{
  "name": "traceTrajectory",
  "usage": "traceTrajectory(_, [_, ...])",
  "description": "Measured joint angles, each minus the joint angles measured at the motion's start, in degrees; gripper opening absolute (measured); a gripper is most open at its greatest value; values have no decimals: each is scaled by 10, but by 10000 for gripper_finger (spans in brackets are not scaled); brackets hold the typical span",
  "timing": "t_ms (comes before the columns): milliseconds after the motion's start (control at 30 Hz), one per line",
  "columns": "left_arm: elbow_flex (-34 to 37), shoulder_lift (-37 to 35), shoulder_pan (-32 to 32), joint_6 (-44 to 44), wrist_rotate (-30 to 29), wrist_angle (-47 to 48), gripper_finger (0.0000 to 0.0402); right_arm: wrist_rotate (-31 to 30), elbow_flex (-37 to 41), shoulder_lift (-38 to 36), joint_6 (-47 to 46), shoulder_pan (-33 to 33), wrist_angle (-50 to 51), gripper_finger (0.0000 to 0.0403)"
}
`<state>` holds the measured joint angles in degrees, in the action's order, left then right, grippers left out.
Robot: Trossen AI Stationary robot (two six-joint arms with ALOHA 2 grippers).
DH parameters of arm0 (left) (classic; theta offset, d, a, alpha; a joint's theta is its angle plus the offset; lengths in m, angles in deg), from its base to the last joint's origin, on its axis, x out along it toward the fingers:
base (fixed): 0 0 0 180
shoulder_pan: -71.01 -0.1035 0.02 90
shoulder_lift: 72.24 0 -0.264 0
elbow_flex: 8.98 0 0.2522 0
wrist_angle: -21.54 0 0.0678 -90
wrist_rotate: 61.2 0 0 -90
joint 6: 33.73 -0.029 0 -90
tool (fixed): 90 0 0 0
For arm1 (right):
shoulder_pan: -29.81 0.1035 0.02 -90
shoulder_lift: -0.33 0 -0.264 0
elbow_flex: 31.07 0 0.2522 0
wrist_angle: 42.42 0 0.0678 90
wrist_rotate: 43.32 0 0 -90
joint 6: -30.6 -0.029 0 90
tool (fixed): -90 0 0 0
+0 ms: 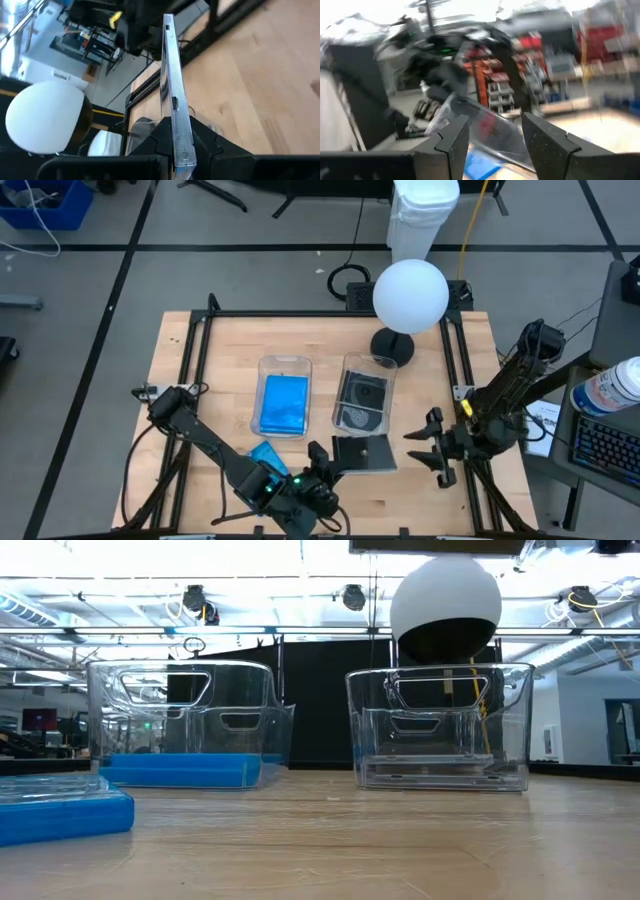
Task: Pick & place jewel cases by type
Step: Put the black CD case into the right transparent bin
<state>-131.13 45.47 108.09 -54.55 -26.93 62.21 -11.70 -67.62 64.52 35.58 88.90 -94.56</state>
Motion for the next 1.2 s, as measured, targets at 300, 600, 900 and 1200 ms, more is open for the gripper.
traceTrajectory(300, [84,0,7,-58,-30,-46,38,56,2,0,-432,-21,144,205])
traceTrajectory(600, [141,0,34,-132,-80,-130,31,169,2,0,-789,-57,336,207])
traceTrajectory(900, [181,0,53,-286,-100,-161,40,166,2,33,-870,-85,307,218])
traceTrajectory(1200, [207,0,43,-467,-115,-234,36,184,2,42,-816,-156,269,224])
